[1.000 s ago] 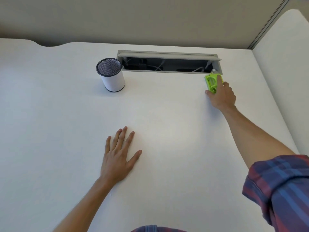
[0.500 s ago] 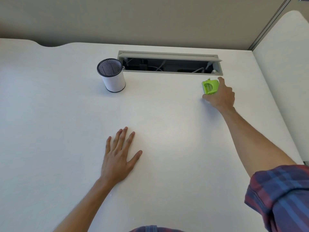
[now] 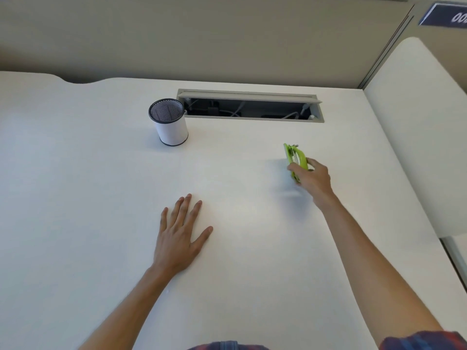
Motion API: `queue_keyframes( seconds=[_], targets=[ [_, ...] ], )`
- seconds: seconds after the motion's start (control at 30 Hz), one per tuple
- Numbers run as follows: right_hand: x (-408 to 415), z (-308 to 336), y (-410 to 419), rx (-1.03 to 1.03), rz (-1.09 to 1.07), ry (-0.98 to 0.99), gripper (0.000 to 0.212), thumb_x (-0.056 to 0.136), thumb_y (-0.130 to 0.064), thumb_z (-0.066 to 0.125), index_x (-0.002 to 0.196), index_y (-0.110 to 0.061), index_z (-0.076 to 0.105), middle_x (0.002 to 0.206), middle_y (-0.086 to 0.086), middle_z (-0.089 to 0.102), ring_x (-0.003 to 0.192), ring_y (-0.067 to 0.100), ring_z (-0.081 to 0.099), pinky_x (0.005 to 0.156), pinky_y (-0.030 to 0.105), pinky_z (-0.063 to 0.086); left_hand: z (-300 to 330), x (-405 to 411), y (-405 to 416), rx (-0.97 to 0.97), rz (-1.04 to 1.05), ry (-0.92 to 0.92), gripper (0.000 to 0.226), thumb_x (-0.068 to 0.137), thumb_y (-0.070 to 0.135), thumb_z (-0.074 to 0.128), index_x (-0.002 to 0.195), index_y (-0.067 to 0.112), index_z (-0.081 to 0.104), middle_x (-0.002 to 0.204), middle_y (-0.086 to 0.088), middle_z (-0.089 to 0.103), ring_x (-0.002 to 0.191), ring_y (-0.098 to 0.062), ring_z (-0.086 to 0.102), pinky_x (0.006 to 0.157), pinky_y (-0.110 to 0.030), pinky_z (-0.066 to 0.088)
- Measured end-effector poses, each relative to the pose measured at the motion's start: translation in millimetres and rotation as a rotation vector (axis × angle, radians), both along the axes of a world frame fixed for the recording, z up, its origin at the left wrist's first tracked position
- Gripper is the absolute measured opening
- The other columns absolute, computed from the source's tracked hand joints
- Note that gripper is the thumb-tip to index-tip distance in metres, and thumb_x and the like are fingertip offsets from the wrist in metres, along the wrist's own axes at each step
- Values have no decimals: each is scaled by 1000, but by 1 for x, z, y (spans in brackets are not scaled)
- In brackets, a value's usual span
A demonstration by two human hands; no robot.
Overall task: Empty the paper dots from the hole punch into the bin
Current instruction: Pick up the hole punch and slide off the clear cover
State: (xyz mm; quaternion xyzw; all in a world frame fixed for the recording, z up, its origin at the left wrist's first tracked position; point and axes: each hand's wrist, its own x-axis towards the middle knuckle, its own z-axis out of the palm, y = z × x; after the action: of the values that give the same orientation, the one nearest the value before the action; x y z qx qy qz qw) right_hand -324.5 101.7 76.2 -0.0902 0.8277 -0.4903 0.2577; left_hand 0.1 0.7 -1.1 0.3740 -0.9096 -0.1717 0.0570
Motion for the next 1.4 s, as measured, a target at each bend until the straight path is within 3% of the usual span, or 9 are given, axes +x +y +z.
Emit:
queue_keyframes(
  seconds=[0.23, 0.4, 0.53, 0.73, 0.83, 1.0, 1.1, 1.23, 1.4],
  targets=[
    [49, 8, 25, -355, -17, -389, 11, 91, -17, 60, 95, -10, 66, 97, 14, 65, 81, 22, 64, 72, 31, 58, 0, -2, 2, 16, 11, -4, 77, 91, 69, 18, 158, 29, 20, 168, 4, 6, 155, -15, 0, 124, -42, -4],
    [80, 22, 44, -582, -20, -676, 36, 94, -25, 45, 117, -1, 59, 95, 13, 67, 79, 18, 62, 70, 27, 56, 4, -4, 4, 31, 40, 5, 81, 88, 70, 21, 155, 24, 31, 167, -1, 16, 155, -19, 7, 124, -44, 0],
    [102, 32, 54, -679, 26, -792, 44, 92, -32, 41, 113, 0, 62, 91, 12, 68, 76, 19, 61, 69, 27, 53, 12, -7, 11, 61, 57, 52, 82, 87, 70, 24, 152, 21, 37, 165, -3, 25, 154, -21, 15, 124, -44, 4],
    [141, 41, 62, -727, 101, -804, 51, 92, -38, 34, 108, 2, 61, 84, 13, 62, 72, 20, 59, 69, 28, 54, 56, -19, 38, 225, 62, 248, 64, 94, 60, 48, 148, 26, 42, 157, 4, 40, 142, -18, 38, 115, -33, 26],
    [159, 44, 64, -711, 168, -770, 54, 94, -40, 29, 104, 1, 63, 80, 14, 61, 68, 21, 56, 68, 29, 53, 82, -25, 46, 280, 50, 304, 67, 92, 69, 39, 145, 30, 45, 151, 7, 49, 138, -16, 43, 111, -31, 31],
    [182, 47, 66, -656, 255, -679, 57, 90, -42, 26, 106, -2, 64, 78, 16, 60, 68, 23, 55, 65, 30, 52, 106, -31, 57, 539, 40, 475, 71, 87, 76, 31, 136, 30, 55, 134, 12, 62, 127, -7, 54, 107, -37, 42],
    [191, 49, 67, -647, 283, -663, 59, 91, -41, 23, 108, -2, 63, 77, 18, 59, 69, 24, 55, 64, 31, 52, 116, -34, 62, 788, 95, 601, 51, 90, 66, 41, 109, 27, 68, 108, 13, 71, 106, -2, 62, 94, -31, 45],
    [202, 53, 68, -657, 321, -680, 63, 84, -44, 28, 111, 2, 61, 75, 19, 57, 68, 24, 55, 63, 32, 51, 124, -33, 63, 1044, 174, 668, 47, 93, 56, 47, 104, 17, 71, 106, 2, 76, 105, -8, 68, 97, -31, 46],
    [212, 59, 70, -665, 364, -692, 61, 83, -44, 29, 107, 2, 62, 73, 19, 57, 67, 26, 53, 65, 35, 48, 128, -31, 68, 1139, 211, 761, 44, 103, 38, 43, 105, 1, 67, 86, -3, 74, 61, -5, 65, 68, -29, 47]
  ],
)
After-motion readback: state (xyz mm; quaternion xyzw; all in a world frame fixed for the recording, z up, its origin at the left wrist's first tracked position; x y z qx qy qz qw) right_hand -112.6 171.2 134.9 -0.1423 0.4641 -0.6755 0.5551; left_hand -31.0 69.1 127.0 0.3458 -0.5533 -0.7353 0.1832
